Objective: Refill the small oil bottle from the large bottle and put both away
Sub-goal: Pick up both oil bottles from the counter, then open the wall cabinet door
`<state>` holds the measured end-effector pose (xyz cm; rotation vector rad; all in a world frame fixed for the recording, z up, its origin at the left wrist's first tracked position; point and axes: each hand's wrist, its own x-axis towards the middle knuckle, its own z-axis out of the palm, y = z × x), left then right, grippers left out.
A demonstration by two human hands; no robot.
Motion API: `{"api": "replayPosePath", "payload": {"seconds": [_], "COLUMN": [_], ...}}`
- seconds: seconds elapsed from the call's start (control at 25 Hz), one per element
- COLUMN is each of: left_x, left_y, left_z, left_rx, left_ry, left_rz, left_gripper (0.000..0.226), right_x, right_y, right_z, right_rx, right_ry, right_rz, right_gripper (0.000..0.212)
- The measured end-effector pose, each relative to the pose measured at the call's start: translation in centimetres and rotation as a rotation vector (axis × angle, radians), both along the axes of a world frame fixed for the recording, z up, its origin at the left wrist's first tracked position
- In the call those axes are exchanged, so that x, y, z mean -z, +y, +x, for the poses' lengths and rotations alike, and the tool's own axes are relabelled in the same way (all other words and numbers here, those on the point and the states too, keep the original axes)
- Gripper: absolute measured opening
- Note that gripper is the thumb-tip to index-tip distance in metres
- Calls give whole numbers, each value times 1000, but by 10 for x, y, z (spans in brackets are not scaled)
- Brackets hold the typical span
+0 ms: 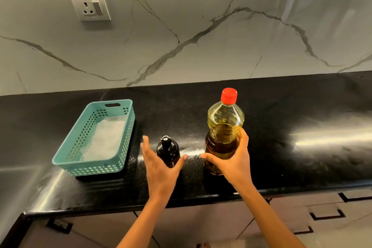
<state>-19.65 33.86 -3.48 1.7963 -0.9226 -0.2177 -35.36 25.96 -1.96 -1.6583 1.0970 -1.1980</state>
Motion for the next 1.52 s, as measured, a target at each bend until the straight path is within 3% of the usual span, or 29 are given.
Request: {"api": "replayPosePath", "payload": {"seconds": [0.2, 0.4, 0.56, 0.8, 1.04, 1.24, 1.4, 1.52], "left_x": [-54, -149, -266, -383, -418, -431, -438, -443], "left_y": [-19, -61, -93, -126, -174, -232, -273, -303], "left_z": [5, 24, 29, 34, 35, 32, 22, 12], "left_rx": [95, 155, 49, -164, -300, -334, -333, -330], "left_ry": [-383, -776, -966, -1252, -1429, -1517, -1627, -1773], "left_rz": [-252, -451, -618, -714, -653, -560, -554, -605], "left_gripper": [93, 94, 94, 85, 90, 96, 93, 78], "right_x": [-71, -167, -265, -362, -397, -419, -423, -422], "right_y": [4, -15, -47, -108, -181, -237, -280, -300], "right_z": [7, 20, 35, 47, 38, 30, 21, 17], "right_rx": [93, 48, 96, 355, 567, 680, 747, 805], "right_ry": [-45, -80, -67, 145, 486, 651, 662, 646], "right_rz": [-257, -607, -939, -1212, -1328, -1395, -1349, -1410], "right_gripper": [119, 109, 93, 79, 86, 102, 110, 95]}}
